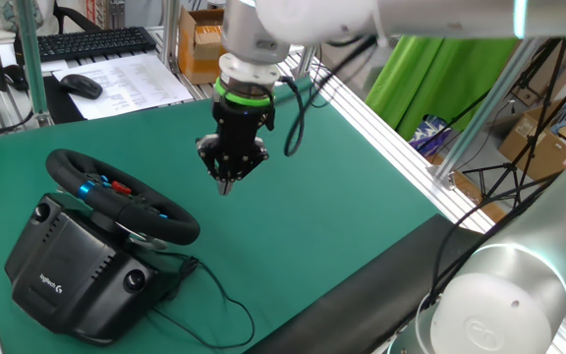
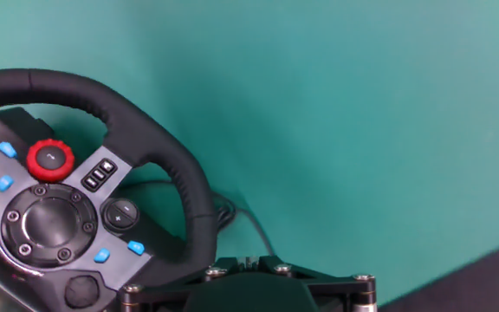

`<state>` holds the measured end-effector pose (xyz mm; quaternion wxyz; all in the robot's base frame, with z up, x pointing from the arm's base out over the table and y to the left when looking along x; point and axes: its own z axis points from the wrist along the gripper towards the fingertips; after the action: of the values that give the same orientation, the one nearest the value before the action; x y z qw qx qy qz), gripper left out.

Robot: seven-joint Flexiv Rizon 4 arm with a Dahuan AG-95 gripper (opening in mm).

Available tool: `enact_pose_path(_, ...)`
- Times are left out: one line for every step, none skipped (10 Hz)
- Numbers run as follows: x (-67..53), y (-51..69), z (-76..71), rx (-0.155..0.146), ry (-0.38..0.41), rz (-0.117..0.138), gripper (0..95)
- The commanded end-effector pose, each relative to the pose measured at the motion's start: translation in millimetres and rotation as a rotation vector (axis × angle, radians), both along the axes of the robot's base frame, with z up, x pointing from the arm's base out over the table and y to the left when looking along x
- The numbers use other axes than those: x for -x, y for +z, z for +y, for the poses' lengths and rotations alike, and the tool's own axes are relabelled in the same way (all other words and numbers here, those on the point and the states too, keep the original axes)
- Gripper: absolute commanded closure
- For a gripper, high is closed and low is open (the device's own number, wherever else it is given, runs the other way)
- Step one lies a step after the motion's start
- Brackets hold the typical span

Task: Rotate the steering wheel 90 degrees counterclockwise

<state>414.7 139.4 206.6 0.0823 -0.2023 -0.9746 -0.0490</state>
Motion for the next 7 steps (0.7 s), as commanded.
enact_pose_path(6.8,3.5,0.7,0.030,-0.182,-0.016,76.0)
enact_pose_path(10.5,5.8,1.2,0.023,-0.187,-0.015,76.0)
enact_pose_path(14.2,7.4,2.4,0.013,-0.199,-0.013,76.0)
enact_pose_path(17.4,8.1,4.7,0.002,-0.216,-0.009,76.0)
enact_pose_path(21.0,8.1,10.3,-0.006,-0.244,-0.004,76.0)
enact_pose_path(23.9,8.4,19.5,-0.002,-0.274,0.001,76.0)
enact_pose_path(25.5,10.0,27.8,-0.001,-0.297,0.006,76.0)
